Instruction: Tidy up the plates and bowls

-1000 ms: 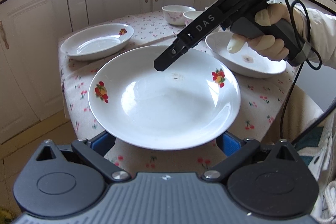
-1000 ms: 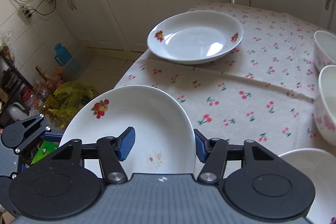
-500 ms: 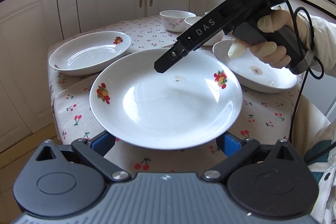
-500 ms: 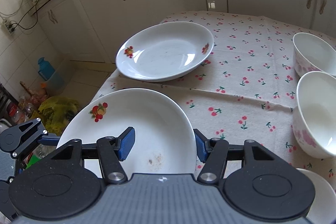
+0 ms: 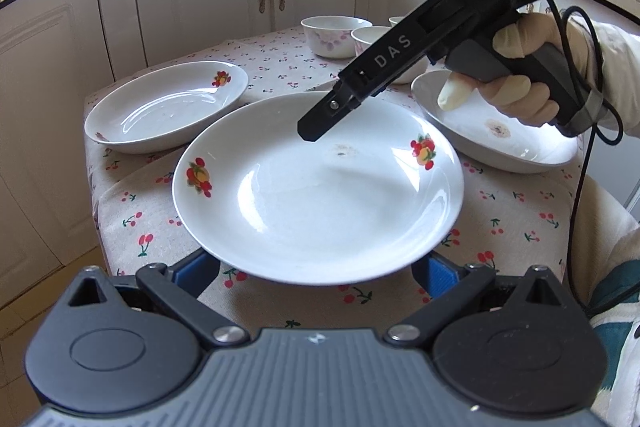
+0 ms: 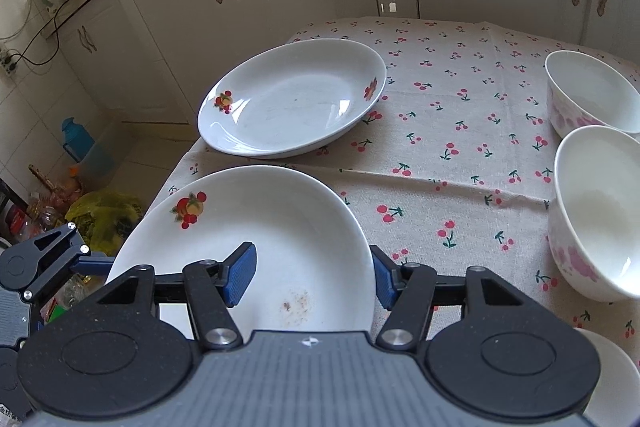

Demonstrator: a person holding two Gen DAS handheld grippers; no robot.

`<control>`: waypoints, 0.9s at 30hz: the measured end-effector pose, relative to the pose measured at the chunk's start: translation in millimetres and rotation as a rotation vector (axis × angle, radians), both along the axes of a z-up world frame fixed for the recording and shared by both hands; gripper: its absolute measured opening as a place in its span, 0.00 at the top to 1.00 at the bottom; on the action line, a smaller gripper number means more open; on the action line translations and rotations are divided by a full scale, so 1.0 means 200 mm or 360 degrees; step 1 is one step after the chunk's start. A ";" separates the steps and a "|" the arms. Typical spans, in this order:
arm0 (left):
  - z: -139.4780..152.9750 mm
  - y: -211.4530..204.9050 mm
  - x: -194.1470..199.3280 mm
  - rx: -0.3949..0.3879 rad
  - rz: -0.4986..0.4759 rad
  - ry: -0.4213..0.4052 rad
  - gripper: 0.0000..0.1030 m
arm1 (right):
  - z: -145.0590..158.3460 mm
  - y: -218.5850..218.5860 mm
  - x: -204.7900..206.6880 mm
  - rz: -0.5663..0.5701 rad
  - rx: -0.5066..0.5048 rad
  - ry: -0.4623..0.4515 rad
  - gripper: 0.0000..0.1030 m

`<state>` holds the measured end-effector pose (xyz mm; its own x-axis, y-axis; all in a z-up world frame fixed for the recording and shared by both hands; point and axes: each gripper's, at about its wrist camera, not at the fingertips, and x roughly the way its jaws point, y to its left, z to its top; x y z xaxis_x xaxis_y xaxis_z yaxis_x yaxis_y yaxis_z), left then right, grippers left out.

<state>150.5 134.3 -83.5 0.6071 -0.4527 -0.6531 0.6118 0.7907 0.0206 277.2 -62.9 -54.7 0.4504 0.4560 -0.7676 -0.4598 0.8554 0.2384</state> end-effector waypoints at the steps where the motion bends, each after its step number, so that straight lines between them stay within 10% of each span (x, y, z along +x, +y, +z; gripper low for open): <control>1: 0.00 0.00 0.00 0.0008 -0.0004 -0.0004 0.02 | 0.00 0.00 0.00 0.0003 -0.0001 0.0005 0.33; 9: 0.02 -0.01 -0.02 0.0006 0.0029 -0.0005 0.02 | 0.03 0.03 -0.04 0.0037 0.0002 -0.0051 0.05; 27: 0.24 -0.11 -0.33 -0.0090 0.0218 -0.0091 0.02 | 0.29 -0.20 -0.49 0.0068 -0.0038 -0.0377 0.00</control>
